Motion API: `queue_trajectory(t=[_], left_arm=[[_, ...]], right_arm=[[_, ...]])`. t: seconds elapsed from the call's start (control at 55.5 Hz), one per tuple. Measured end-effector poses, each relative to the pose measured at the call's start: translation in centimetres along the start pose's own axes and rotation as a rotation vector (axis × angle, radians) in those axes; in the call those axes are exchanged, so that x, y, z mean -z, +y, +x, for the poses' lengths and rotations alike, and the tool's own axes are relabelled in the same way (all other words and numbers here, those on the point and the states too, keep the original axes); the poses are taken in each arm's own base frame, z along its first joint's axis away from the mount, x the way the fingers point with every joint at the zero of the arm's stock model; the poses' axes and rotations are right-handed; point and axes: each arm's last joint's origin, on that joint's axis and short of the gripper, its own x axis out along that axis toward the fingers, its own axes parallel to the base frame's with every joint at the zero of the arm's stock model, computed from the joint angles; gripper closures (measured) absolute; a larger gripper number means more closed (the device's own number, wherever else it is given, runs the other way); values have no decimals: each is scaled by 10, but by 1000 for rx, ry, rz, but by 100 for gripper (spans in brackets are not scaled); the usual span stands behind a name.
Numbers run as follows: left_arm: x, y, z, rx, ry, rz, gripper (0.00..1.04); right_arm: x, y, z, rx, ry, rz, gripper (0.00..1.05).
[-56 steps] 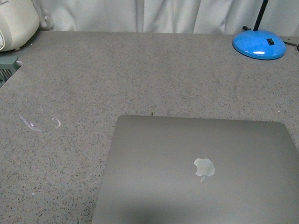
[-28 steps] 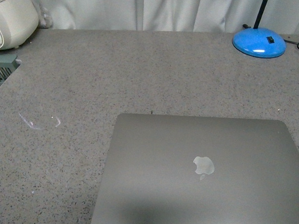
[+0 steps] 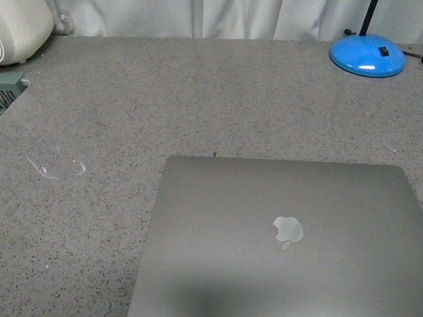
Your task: Close laptop
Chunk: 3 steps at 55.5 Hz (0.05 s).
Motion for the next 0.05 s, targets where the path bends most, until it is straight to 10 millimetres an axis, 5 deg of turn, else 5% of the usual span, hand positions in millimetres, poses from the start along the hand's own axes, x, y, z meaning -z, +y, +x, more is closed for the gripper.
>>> queue_trajectory(t=[0.054], left_arm=[[0,0,0,0,0,0,6]], right_arm=[[0,0,0,0,0,0,9]])
